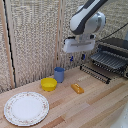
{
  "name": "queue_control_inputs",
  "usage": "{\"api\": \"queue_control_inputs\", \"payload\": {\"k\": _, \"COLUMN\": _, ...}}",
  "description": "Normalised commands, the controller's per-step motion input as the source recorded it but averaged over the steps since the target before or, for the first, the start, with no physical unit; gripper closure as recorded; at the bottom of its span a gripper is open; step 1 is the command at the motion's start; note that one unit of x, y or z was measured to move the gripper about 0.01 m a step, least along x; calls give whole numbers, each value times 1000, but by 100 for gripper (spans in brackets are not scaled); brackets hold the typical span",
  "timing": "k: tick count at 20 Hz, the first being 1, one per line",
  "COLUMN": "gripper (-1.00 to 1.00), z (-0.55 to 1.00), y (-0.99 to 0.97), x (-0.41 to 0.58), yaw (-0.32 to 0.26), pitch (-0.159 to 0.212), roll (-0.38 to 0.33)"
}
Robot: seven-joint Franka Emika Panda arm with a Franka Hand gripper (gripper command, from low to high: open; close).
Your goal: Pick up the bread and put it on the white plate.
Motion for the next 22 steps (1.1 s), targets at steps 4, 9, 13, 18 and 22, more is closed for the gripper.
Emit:
{"api": "queue_control_inputs", "payload": {"k": 4, "gripper": -100, "z": -563, "y": -178, "x": -131, "yaw": 1, "pitch": 62, "roll": -8}}
{"api": "queue_control_inputs", "payload": {"k": 9, "gripper": -100, "z": -511, "y": -88, "x": -202, "yaw": 20, "pitch": 30, "roll": -29}}
{"api": "queue_control_inputs", "payload": {"k": 13, "gripper": -100, "z": -435, "y": -75, "x": -436, "yaw": 28, "pitch": 10, "roll": -6}}
{"api": "queue_control_inputs", "payload": {"k": 18, "gripper": -100, "z": -418, "y": -7, "x": -381, "yaw": 52, "pitch": 6, "roll": -6}}
{"api": "queue_control_inputs", "payload": {"k": 22, "gripper": -100, "z": -336, "y": 151, "x": -64, "yaw": 79, "pitch": 0, "roll": -37}}
